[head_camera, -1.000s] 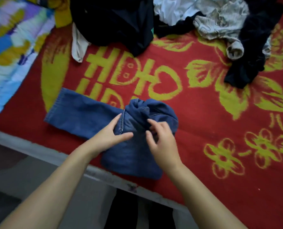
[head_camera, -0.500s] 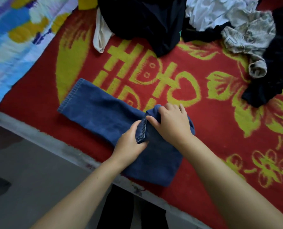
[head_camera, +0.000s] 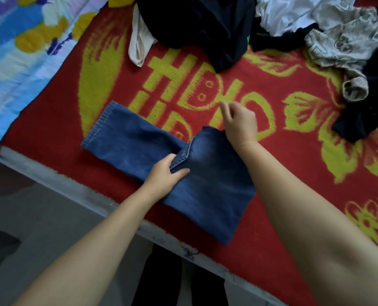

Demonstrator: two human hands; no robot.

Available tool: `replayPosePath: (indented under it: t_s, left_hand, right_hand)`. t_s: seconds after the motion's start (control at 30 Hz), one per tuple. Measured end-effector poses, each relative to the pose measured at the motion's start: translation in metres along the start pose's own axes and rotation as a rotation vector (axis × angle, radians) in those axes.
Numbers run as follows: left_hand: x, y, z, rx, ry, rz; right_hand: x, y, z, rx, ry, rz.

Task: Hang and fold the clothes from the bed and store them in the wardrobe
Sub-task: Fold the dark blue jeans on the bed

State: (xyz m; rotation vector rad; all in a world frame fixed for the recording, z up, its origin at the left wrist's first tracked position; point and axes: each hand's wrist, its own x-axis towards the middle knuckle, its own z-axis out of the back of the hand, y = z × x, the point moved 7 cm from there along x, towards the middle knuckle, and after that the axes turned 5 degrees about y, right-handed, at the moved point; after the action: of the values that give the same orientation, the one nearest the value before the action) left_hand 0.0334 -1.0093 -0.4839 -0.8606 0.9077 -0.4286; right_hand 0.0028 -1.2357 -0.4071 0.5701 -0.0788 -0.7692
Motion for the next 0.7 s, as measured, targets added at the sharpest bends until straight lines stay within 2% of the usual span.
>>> replayPosePath:
  t_s: [0.07,0.13,0.17,0.2,0.27,0.3,0.37,0.4,0.47,0.6,0.63,0.7]
  left_hand:
    - [0.003,0.024,0.006,0.068,-0.068,0.091]
    - [-0.001,0.047,0.011,0.368,-0.143,0.207]
    - [-0.003,0.047,0.01,0.566,-0.197,0.172]
    - [-0.006,0.037,0.004,0.727,-0.247,0.063]
    - [-0.009,0.018,-0.02,0.896,-0.285,-0.189]
    - [-0.007,0.016,-0.03,0.936,-0.269,-0.257]
    - [0.003,0.028,-0.042,0.974,-0.218,-0.258]
    - [0.008,0.037,-0.044,0.992,-0.211,-0.243]
    - [0.017,0.051,-0.048,1.026,-0.168,-0.191]
    - [0.026,0.06,-0.052,1.107,-0.047,-0.031]
    - [0.022,0.055,-0.051,1.124,-0.058,-0.022]
    - [0.002,0.033,-0.05,1.142,-0.135,-0.075]
  right_hand:
    - [-0.003,0.003,0.02,0.077,-0.137,0.079]
    - [-0.022,0.01,0.02,0.002,-0.183,0.239]
    - [-0.04,0.018,0.009,-0.095,-0.169,0.37]
    - [-0.061,0.025,-0.01,-0.208,-0.123,0.532]
    - [-0.093,0.021,-0.059,-0.443,0.095,0.748]
    - [-0.091,0.006,-0.08,-0.522,0.247,0.712]
    - [-0.063,-0.038,-0.11,-0.534,0.489,0.425]
    - [-0.046,-0.057,-0.119,-0.495,0.558,0.283]
    - [-0.023,-0.075,-0.132,-0.426,0.632,0.155]
    - [-0.021,-0.072,-0.123,-0.469,0.703,0.197]
    - [-0.024,-0.068,-0.111,-0.515,0.657,0.266]
    - [-0.04,-0.052,-0.08,-0.594,0.524,0.527]
